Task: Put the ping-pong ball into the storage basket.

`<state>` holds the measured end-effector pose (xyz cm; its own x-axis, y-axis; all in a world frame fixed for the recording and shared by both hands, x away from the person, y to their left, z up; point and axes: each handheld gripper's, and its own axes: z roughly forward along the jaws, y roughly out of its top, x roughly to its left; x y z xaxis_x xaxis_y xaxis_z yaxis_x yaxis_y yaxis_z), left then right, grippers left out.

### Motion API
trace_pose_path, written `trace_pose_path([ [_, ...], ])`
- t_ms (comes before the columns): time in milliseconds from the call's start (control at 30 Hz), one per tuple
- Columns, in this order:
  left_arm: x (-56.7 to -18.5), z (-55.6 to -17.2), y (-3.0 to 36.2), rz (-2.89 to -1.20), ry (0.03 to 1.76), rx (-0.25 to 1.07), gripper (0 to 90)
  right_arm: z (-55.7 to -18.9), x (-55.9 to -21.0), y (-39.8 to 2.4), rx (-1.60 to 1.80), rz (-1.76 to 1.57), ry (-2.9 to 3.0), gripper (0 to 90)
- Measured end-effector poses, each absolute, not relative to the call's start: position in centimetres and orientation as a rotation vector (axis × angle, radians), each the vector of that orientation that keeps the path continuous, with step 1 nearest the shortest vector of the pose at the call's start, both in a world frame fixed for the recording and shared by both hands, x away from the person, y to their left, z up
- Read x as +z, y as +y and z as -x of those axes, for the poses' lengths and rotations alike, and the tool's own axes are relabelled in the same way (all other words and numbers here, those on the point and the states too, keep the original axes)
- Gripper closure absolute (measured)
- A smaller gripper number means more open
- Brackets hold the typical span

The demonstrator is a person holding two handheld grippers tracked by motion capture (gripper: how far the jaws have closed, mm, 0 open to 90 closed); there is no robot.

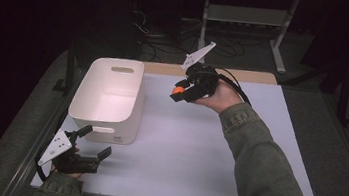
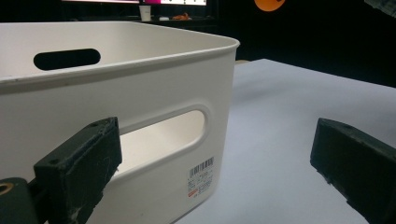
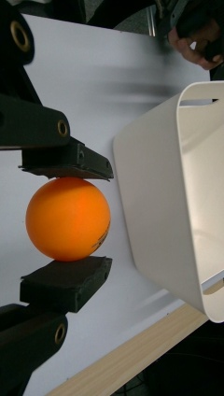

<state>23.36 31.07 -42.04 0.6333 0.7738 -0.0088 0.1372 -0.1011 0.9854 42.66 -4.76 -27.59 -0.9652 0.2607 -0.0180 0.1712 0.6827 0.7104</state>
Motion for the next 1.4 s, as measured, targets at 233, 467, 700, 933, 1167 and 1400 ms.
trace_pose_path([
  [233,-42.0,-23.4,31.1,-1.609,0.769,0.635,1.6,-42.4,-26.5,-3.3,1.151,-0.310,2.777,49.6],
  [467,-42.0,-23.4,31.1,-1.611,0.767,0.634,1.6,-42.3,-26.1,-2.6,1.145,-0.296,2.778,49.5],
  [700,-42.0,-23.4,31.0,-1.611,0.766,0.635,1.6,-42.0,-25.5,-1.5,1.132,-0.267,2.787,49.5],
  [933,-42.0,-23.4,31.0,-1.611,0.766,0.635,1.6,-41.9,-25.1,-0.7,1.131,-0.244,2.793,49.5],
  [1167,-42.0,-23.4,31.1,-1.611,0.765,0.635,1.6,-42.0,-24.9,0.3,1.132,-0.217,2.798,49.5],
  [1400,-42.0,-23.4,31.1,-1.610,0.765,0.635,1.6,-41.6,-24.7,1.6,1.145,-0.179,2.805,49.5],
])
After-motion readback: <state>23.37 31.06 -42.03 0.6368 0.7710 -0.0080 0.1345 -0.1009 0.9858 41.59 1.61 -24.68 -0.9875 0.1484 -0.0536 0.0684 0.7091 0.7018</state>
